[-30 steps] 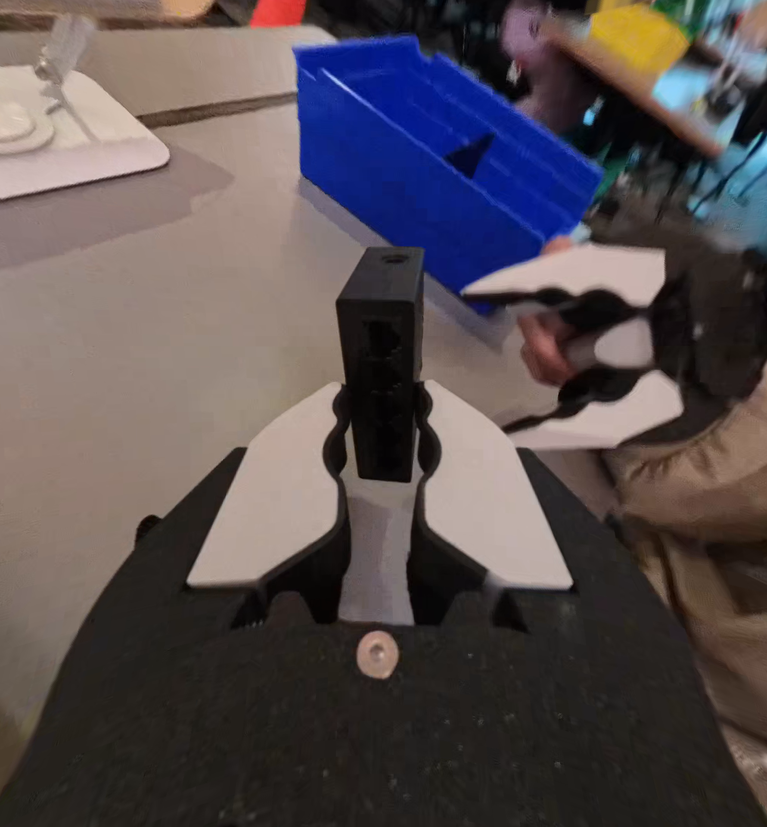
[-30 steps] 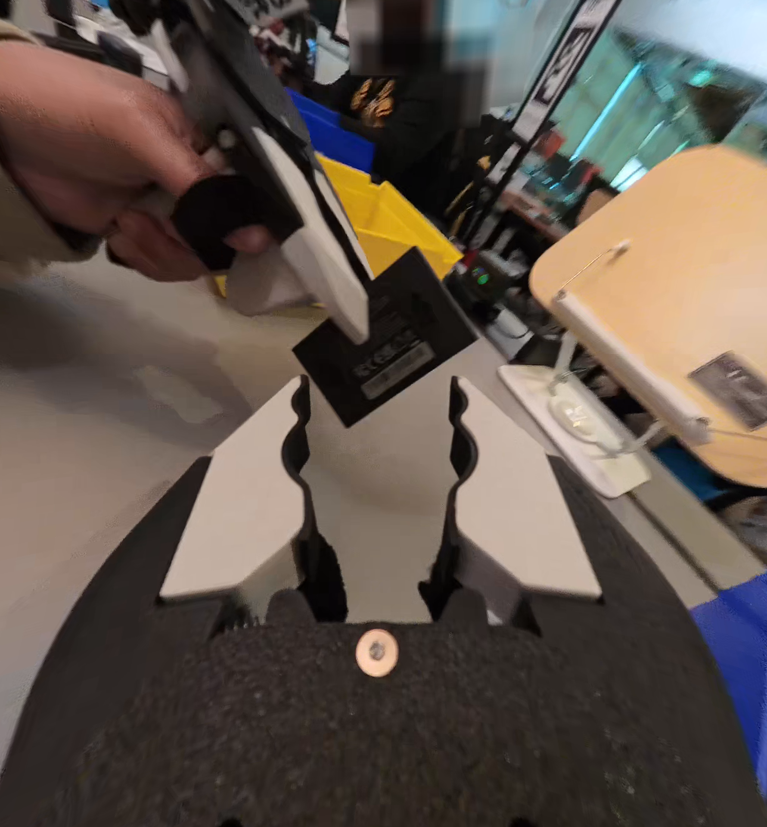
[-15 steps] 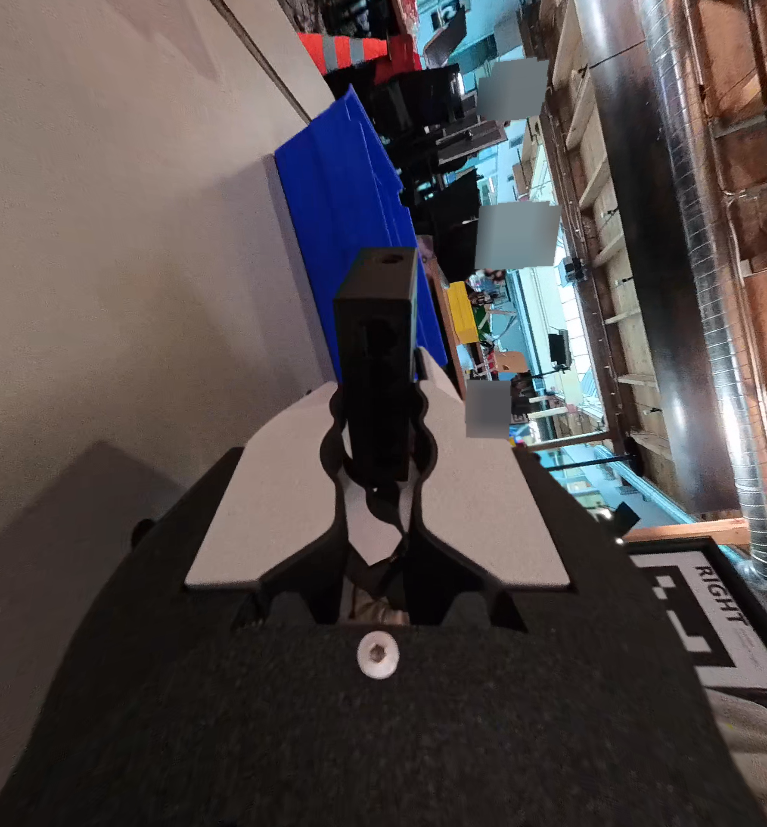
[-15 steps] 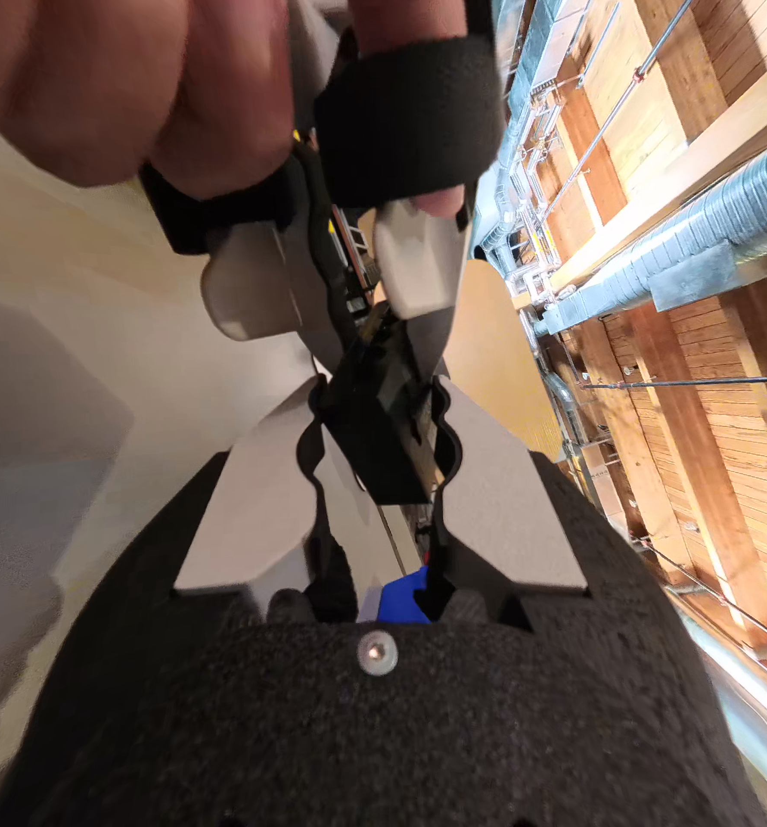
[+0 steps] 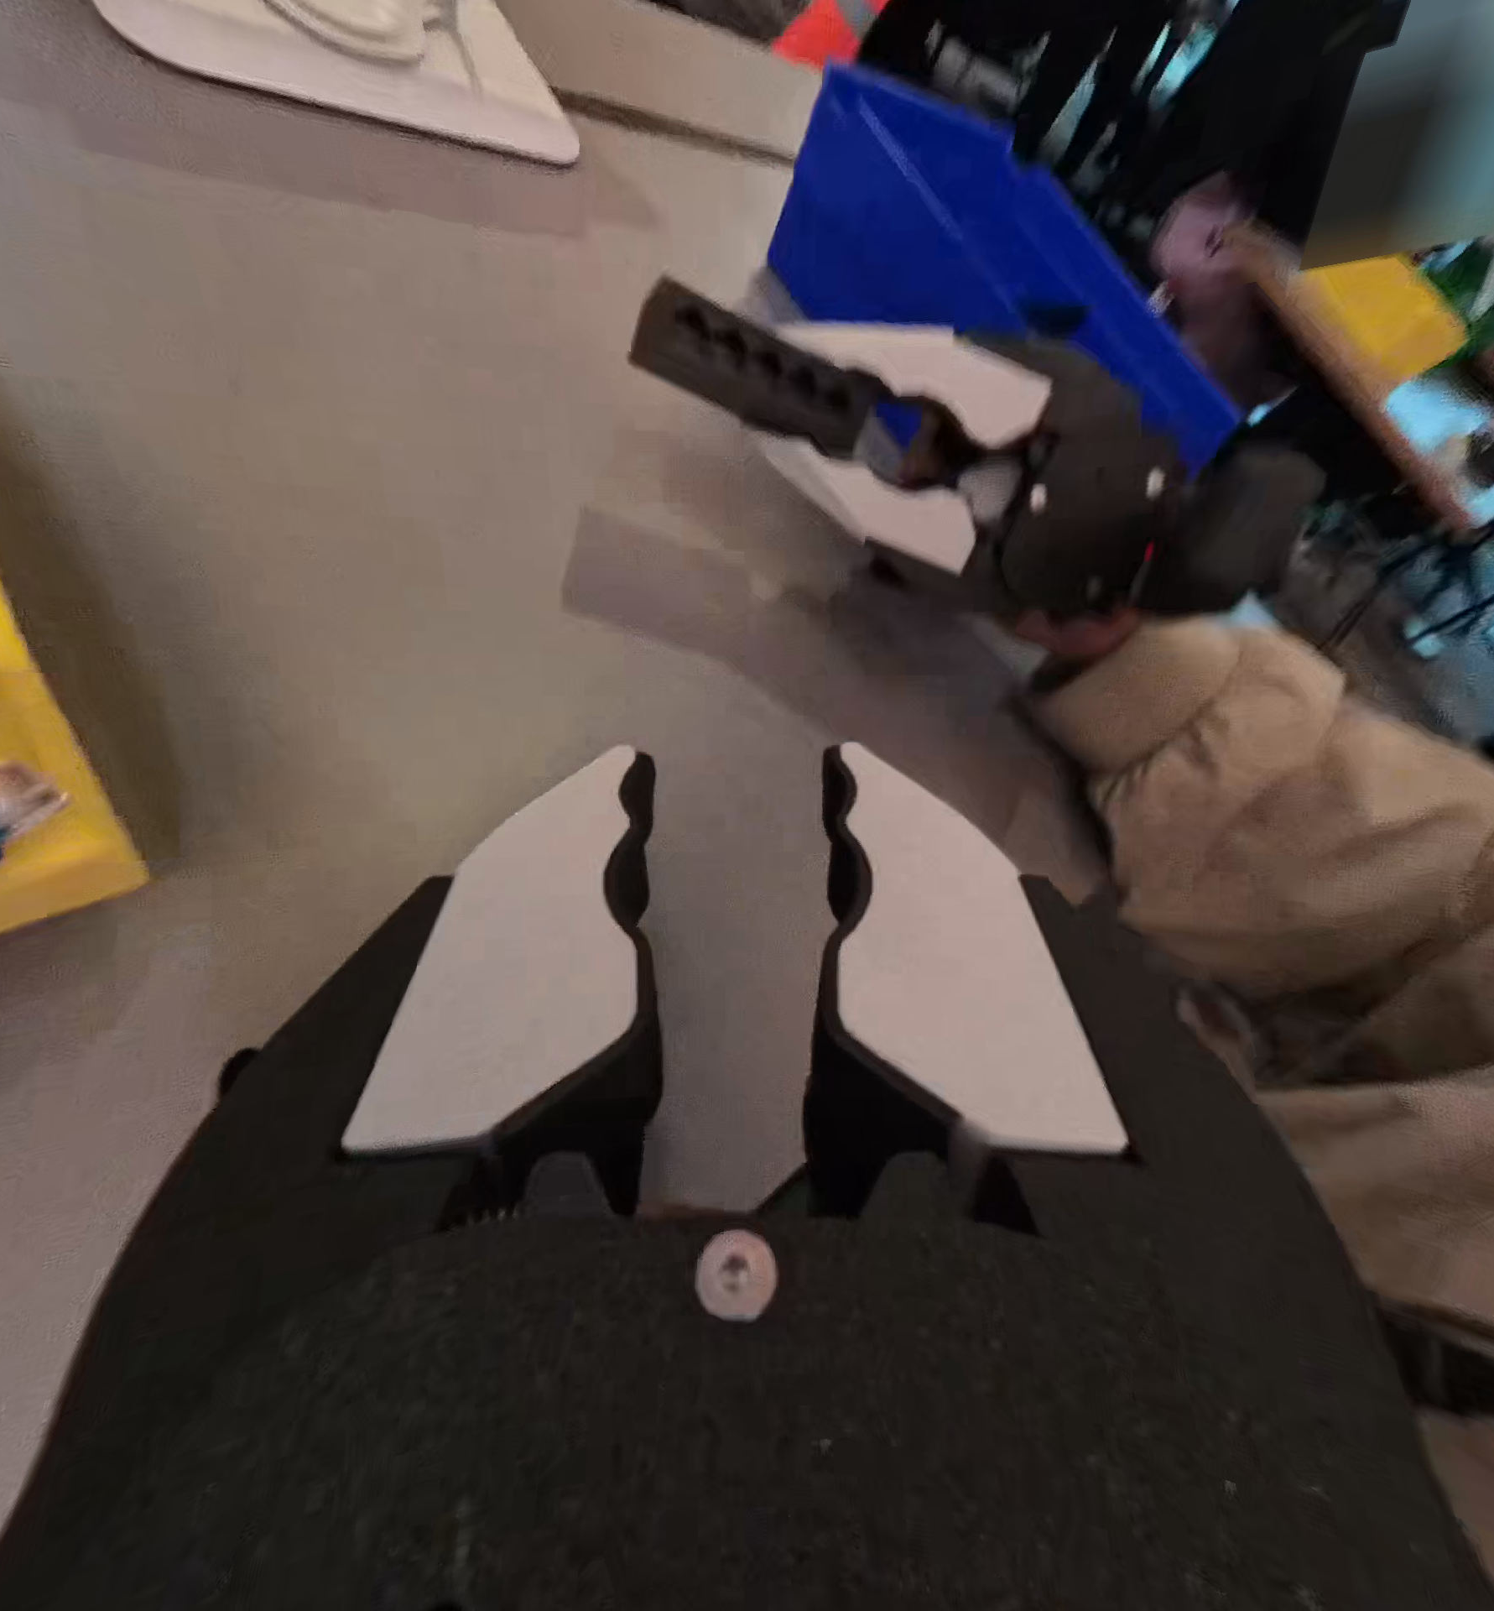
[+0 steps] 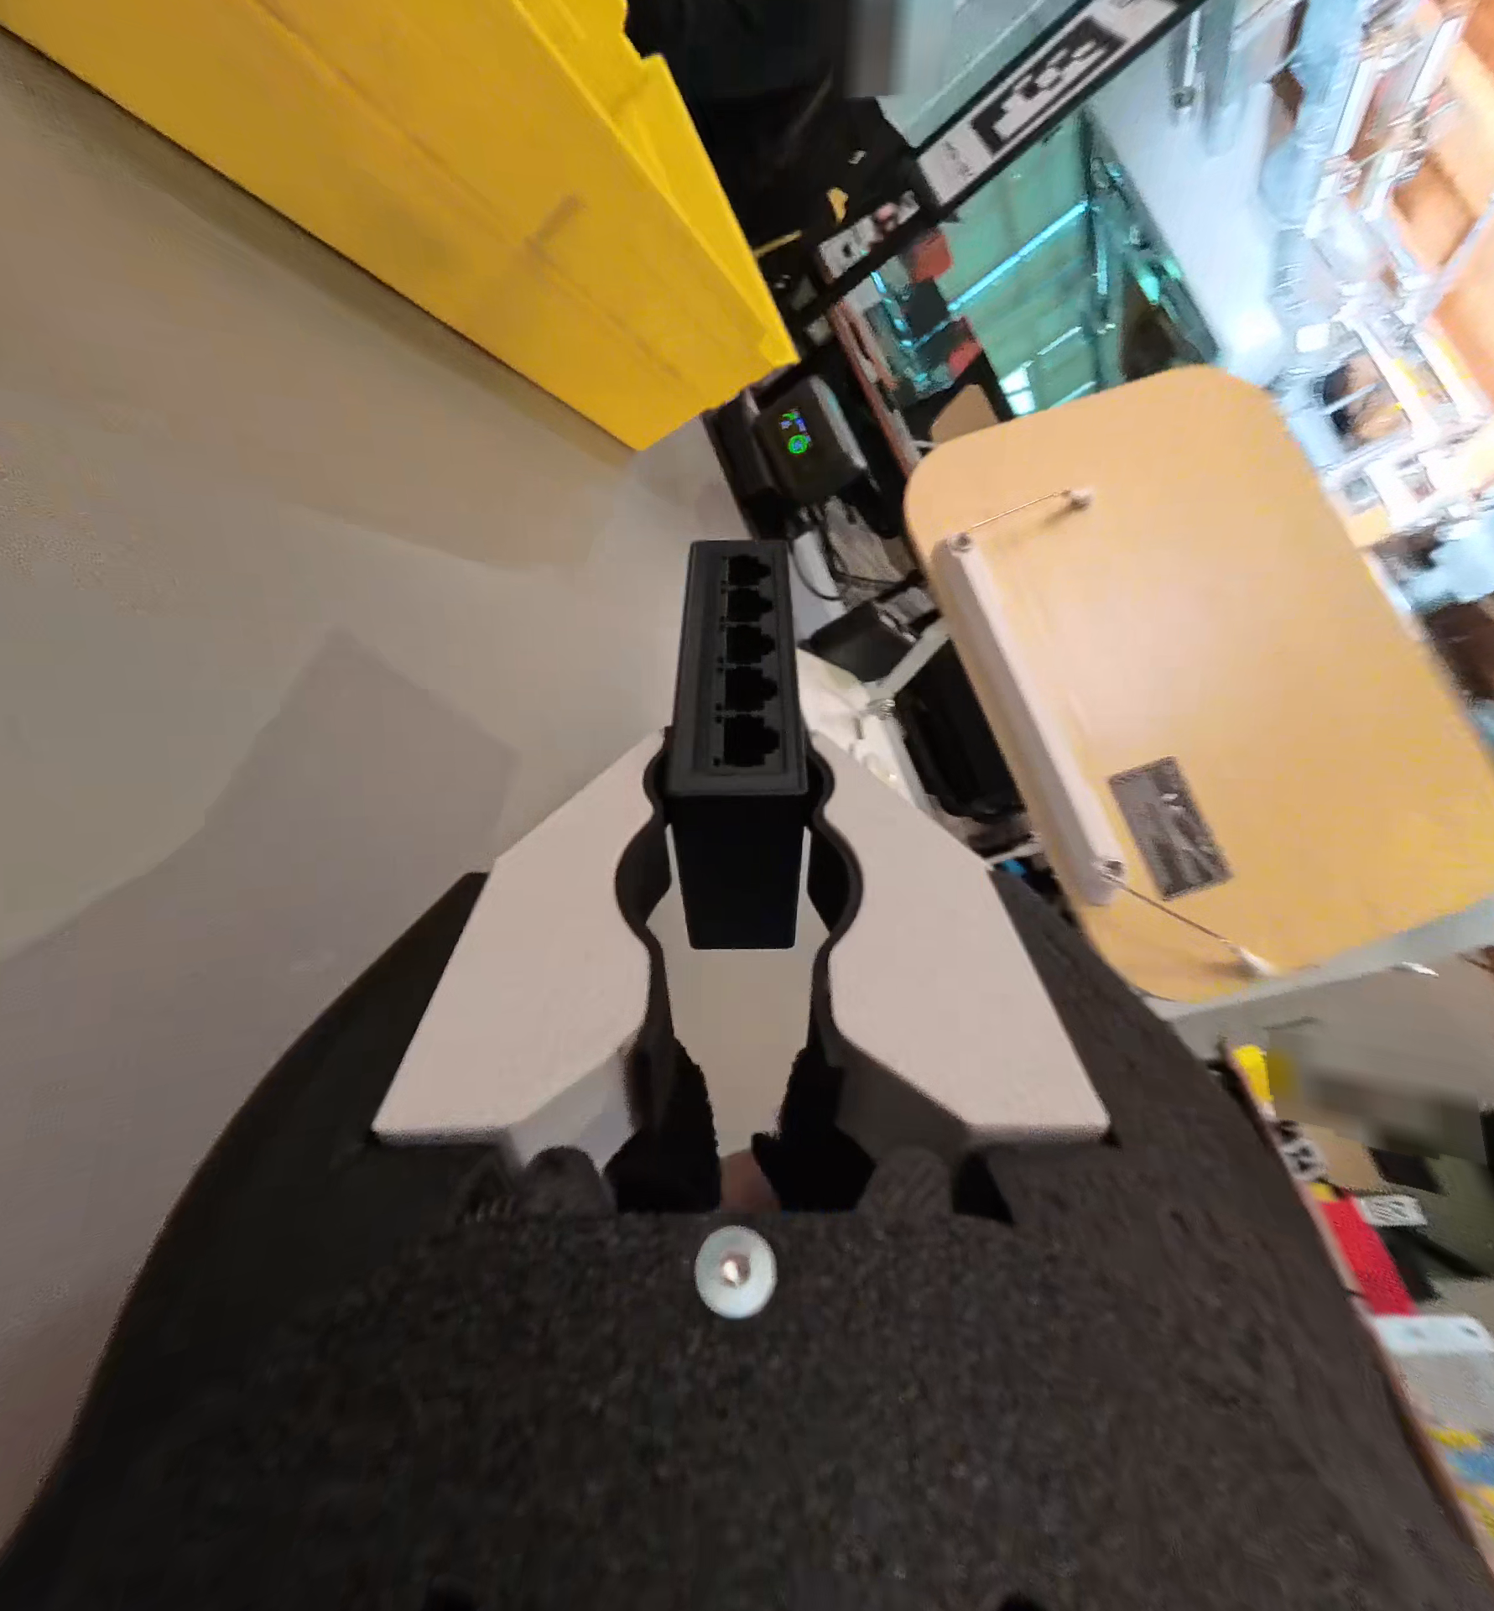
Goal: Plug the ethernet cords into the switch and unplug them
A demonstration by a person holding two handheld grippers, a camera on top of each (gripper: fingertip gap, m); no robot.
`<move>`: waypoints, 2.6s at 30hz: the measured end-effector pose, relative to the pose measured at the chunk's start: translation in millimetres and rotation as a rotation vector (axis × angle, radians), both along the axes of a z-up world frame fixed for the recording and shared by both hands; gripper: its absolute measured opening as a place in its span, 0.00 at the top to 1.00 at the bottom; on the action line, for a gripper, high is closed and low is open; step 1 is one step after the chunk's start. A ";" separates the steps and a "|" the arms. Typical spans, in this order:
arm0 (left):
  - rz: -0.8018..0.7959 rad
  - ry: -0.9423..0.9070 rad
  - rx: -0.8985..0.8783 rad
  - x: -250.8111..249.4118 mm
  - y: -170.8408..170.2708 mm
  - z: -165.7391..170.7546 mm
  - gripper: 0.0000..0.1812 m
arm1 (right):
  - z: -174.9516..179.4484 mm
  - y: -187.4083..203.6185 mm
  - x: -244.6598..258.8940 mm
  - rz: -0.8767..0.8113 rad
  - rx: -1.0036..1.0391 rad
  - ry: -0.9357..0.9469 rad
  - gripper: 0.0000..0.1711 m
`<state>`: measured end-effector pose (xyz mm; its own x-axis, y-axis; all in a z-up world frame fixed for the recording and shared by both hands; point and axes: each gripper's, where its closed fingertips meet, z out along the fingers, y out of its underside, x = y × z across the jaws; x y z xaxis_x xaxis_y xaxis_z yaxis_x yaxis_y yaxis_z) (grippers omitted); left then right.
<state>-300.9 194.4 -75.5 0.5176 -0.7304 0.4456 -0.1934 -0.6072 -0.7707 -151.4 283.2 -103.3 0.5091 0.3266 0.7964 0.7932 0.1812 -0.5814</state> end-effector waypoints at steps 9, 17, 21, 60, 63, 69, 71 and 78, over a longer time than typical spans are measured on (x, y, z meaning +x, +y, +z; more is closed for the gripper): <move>0.098 0.248 -0.047 -44.8 -65.4 -58.8 0.72 | -27.3 65.0 -14.2 0.068 0.061 -0.032 0.85; 0.458 0.047 0.208 -82.5 12.5 -52.4 0.72 | -14.3 46.0 -31.1 0.120 0.218 -0.115 0.85; 0.560 -0.012 0.269 -115.9 28.9 -29.5 0.73 | -22.4 50.5 -29.4 0.116 0.186 -0.144 0.85; 0.576 0.137 0.087 -210.5 109.1 -12.8 0.97 | -34.9 52.0 -29.0 0.122 0.143 -0.189 0.85; 0.580 0.072 0.150 -206.1 106.3 8.8 0.97 | -34.4 52.3 -28.4 0.121 0.142 -0.185 0.85; 0.488 -0.125 0.316 -168.6 74.5 93.0 0.97 | -32.0 52.4 -27.7 0.116 0.154 -0.180 0.85; 0.463 -0.179 0.385 -156.9 59.0 126.4 0.97 | -26.5 53.2 -25.1 0.104 0.167 -0.156 0.85; 0.427 -0.502 0.328 -122.9 16.6 179.4 0.97 | 5.1 53.2 -8.9 0.057 0.230 0.019 0.85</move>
